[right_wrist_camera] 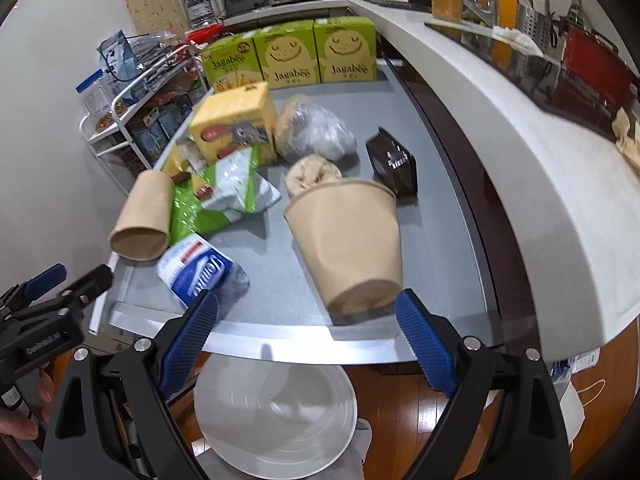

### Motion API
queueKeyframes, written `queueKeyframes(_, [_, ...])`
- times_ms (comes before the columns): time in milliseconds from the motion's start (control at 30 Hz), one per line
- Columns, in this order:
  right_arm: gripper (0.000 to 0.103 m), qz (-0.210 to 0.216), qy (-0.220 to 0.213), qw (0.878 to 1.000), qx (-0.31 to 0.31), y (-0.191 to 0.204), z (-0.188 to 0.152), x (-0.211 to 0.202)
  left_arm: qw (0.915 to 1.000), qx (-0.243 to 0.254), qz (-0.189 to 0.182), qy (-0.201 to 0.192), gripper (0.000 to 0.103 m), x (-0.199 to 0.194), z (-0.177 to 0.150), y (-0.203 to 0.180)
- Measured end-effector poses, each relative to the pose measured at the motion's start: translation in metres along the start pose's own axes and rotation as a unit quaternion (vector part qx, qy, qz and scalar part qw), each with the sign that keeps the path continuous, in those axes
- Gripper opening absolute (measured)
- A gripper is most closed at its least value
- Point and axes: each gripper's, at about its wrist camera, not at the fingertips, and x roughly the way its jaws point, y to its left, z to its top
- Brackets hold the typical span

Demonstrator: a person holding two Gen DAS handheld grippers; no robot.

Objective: Collect trash
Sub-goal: 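Move the left tool toward the blue-white Tempo tissue pack on the tray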

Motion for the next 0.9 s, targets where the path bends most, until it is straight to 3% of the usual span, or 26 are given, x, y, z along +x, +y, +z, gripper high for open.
queueKeyframes(200, [0.089,-0.008,0.009,1.000,0.011,-0.010,-0.005,0.010,0.9996,0.015,0.014,0.021,0.100,0.013,-0.011,0.003])
queueKeyframes(367, [0.089,-0.011,0.015,1.000,0.010,-0.012,-0.007,0.013,0.9993,-0.002,0.004,0.036,0.100,0.019,-0.015,0.010])
queueKeyframes(900, [0.089,-0.013,0.016,1.000,0.009,-0.013,-0.004,0.013,0.9996,0.013,0.008,0.024,0.100,0.013,-0.009,0.002])
